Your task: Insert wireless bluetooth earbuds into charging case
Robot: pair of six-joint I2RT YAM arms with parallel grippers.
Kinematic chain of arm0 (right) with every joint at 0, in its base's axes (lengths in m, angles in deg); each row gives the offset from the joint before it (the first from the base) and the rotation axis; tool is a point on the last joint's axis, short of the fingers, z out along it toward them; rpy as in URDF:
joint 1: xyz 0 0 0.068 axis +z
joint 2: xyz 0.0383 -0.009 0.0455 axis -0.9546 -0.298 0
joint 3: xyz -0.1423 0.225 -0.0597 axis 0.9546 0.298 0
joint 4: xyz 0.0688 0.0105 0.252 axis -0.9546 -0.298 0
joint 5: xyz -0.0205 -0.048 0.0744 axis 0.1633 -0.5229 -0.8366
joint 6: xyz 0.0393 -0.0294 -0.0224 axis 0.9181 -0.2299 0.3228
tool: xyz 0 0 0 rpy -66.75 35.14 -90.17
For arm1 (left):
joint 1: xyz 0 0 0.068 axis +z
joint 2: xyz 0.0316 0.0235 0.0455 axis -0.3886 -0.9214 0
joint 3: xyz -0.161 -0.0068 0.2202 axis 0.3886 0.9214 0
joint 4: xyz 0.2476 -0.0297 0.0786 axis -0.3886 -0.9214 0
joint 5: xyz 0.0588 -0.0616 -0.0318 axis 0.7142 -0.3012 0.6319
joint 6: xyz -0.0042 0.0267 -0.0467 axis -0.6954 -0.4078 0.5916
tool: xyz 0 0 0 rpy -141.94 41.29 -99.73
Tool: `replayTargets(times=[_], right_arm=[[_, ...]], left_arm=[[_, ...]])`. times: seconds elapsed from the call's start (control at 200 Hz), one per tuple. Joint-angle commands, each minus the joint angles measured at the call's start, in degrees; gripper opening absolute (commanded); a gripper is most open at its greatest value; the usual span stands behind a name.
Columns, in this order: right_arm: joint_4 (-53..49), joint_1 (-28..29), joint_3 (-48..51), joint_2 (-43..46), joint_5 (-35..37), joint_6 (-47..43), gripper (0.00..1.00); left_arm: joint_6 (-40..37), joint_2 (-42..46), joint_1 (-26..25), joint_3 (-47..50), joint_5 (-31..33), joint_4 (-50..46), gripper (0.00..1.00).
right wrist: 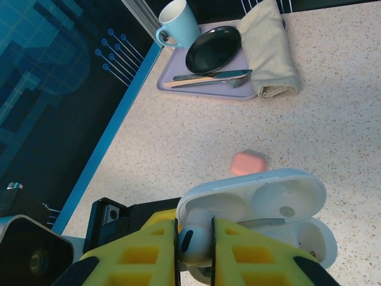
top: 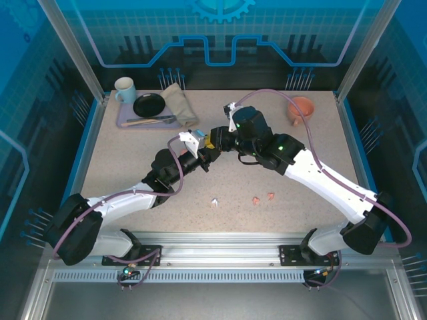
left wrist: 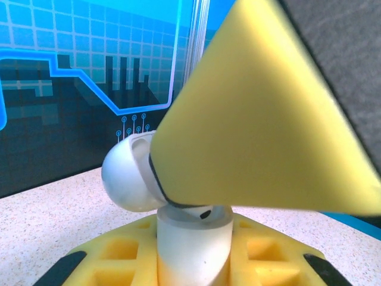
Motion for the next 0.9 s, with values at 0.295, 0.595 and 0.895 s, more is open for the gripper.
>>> replayTargets(times=[0.295,0.595,0.895], right_arm=[[10.4,-2.9,5.3,7.3,-4.1,11.0,0.17],[25.9,-5.0,14.5,8.8,-8.6,26.3,0.17],[31.6,-5.0,19.0,9.1,-8.9,33.1,0.17]], left_arm=[[-0.5,1.3,-0.3,-0.5,-0.2,2.4,0.0],[-0.7,0.7,-0.3,-1.8,0.3,2.8,0.0],[-0.9,-0.6,-0.3,-2.5,0.2,3.3,0.0]])
